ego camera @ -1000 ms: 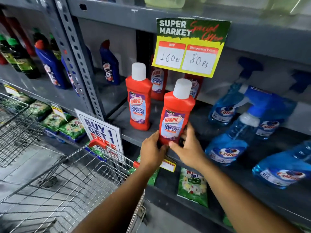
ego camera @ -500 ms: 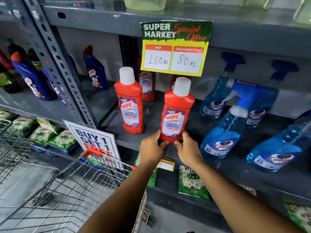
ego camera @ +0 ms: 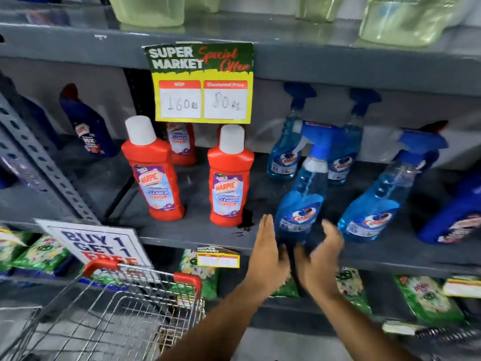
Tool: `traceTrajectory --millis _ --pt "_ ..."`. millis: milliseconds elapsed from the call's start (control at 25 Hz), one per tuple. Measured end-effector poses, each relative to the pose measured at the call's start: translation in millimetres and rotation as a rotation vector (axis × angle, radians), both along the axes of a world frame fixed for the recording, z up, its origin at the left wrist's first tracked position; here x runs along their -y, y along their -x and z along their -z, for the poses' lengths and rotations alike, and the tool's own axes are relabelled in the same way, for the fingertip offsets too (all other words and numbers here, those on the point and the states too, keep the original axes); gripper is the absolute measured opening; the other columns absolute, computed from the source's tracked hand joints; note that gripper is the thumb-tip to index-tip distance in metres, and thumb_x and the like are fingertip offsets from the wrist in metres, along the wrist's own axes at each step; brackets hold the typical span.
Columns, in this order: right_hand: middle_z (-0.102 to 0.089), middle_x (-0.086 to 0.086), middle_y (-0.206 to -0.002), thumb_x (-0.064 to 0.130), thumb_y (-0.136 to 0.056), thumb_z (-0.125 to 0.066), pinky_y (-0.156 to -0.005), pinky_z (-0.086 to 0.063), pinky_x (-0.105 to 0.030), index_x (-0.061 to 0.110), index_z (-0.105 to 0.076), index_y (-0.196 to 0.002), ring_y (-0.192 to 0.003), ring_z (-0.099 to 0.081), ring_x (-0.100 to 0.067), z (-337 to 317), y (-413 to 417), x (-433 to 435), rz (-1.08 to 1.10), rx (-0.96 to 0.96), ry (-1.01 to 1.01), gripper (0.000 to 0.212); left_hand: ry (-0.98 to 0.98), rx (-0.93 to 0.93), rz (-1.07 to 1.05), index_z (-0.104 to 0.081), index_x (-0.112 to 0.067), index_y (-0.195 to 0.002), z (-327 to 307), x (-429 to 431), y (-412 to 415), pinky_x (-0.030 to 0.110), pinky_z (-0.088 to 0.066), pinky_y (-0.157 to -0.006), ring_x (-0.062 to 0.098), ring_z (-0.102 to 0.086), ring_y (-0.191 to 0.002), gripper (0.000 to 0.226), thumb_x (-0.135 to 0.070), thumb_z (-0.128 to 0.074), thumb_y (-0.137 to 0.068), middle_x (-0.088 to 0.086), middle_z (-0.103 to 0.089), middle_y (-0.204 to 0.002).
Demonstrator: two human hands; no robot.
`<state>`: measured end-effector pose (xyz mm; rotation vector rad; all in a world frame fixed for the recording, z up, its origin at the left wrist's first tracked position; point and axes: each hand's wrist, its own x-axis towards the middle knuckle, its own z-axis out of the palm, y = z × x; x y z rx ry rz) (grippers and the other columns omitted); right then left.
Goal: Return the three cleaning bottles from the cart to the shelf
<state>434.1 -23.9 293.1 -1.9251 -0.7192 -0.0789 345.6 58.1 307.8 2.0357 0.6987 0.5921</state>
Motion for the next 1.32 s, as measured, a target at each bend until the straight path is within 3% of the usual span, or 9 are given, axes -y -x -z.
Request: traceTrajectory --millis 200,360,520,600,720,840,1040,1200,1320 --pt "-0.064 -0.006 -0.119 0.025 -0.082 -0.064 -0.095 -0.049 -0.042 0.028 -0.043 -0.121 -0.107 -0.062 -0.022 -10 -35 -16 -0.101 -0.250 0.173 0.045 0.144 -0.118 -0.001 -0.005 -0.009 -0.148 -5 -2 -32 0.031 -0.035 -0.108 0.027 -0.041 -0.133 0.079 0.001 -0.042 -0.079 0.015 -0.037 -0.149" --pt "-0.065 -0.005 -0.121 0.030 -0.082 -0.063 -0.092 -0.050 -0.037 0.025 -0.042 -0.120 -0.110 -0.062 -0.024 -9 -39 -16 -0.107 -0.214 0.267 0.043 0.158 -0.139 -0.033 -0.005 -0.009 -0.148 -7 -3 -31 0.019 -0.033 -0.096 0.027 -0.044 -0.130 0.080 0.005 -0.041 -0.078 0.015 -0.042 -0.146" --pt "-0.047 -0.005 -0.144 0.024 -0.086 -0.058 -0.108 -0.041 -0.042 0.023 -0.023 -0.145 -0.130 -0.047 -0.021 -9 -36 -4 -0.219 -0.246 0.208 0.068 0.162 -0.044 -0.104 -0.009 -0.010 -0.147 -2 10 -27 0.026 -0.022 -0.114 0.024 -0.027 -0.141 0.080 0.005 -0.043 -0.077 0.012 -0.027 -0.154" --pt "-0.050 -0.001 -0.136 0.022 -0.089 -0.057 -0.108 -0.040 -0.029 0.019 -0.034 -0.143 -0.126 -0.050 -0.015 -4 -27 29 -0.181 -0.163 0.120 0.059 0.061 0.043 -0.145 -0.013 -0.012 -0.147 3 39 -18 0.033 -0.017 -0.120 0.017 -0.018 -0.145 0.079 -0.001 -0.043 -0.074 0.005 -0.021 -0.156" --pt "-0.055 -0.006 -0.113 0.020 -0.084 -0.052 -0.099 -0.035 -0.008 0.009 -0.052 -0.123 -0.106 -0.056 -0.019 -4 -64 110 0.132 0.026 -0.093 0.040 -0.066 0.099 0.116 -0.016 -0.015 -0.146 4 101 -35 0.018 -0.010 -0.118 0.005 -0.014 -0.143 0.073 -0.014 -0.037 -0.076 -0.003 -0.018 -0.155" --pt "-0.050 -0.024 -0.123 0.020 -0.074 -0.049 -0.110 -0.031 -0.020 -0.007 -0.040 -0.131 -0.119 -0.048 -0.032 -15 -183 182 0.428 -0.074 -0.097 0.063 0.130 0.007 0.352 -0.012 -0.019 -0.147 -21 159 -120 0.028 -0.018 -0.119 0.009 -0.020 -0.143 0.073 -0.018 -0.036 -0.078 0.001 -0.021 -0.156" --pt "-0.051 -0.023 -0.139 0.019 -0.081 -0.068 -0.098 -0.041 -0.039 0.007 -0.021 -0.147 -0.124 -0.052 -0.042 -33 -263 199 0.132 -0.302 0.316 0.081 0.335 -0.215 0.230 -0.015 -0.020 -0.147 -38 190 -246 0.038 -0.034 -0.112 0.029 -0.040 -0.134 0.080 -0.008 -0.042 -0.073 0.010 -0.035 -0.150" --pt "-0.054 -0.017 -0.139 0.020 -0.086 -0.064 -0.095 -0.043 -0.038 0.012 -0.024 -0.146 -0.121 -0.056 -0.036 -17 -253 202 0.001 -0.231 0.232 0.073 0.284 -0.212 0.098 -0.038 -0.032 -0.131 -14 191 -256 0.033 -0.042 -0.103 0.025 -0.055 -0.118 0.067 -0.012 -0.040 -0.067 0.004 -0.060 -0.129" --pt "-0.047 -0.017 -0.145 0.019 -0.085 -0.063 -0.103 -0.041 -0.040 0.012 -0.018 -0.149 -0.127 -0.051 -0.036 -14 -261 199 -0.007 -0.200 0.201 0.079 0.250 -0.143 0.040 -0.032 -0.031 -0.138 -19 195 -258 0.028 -0.037 -0.103 0.023 -0.051 -0.125 0.071 -0.007 -0.043 -0.073 0.002 -0.056 -0.135"
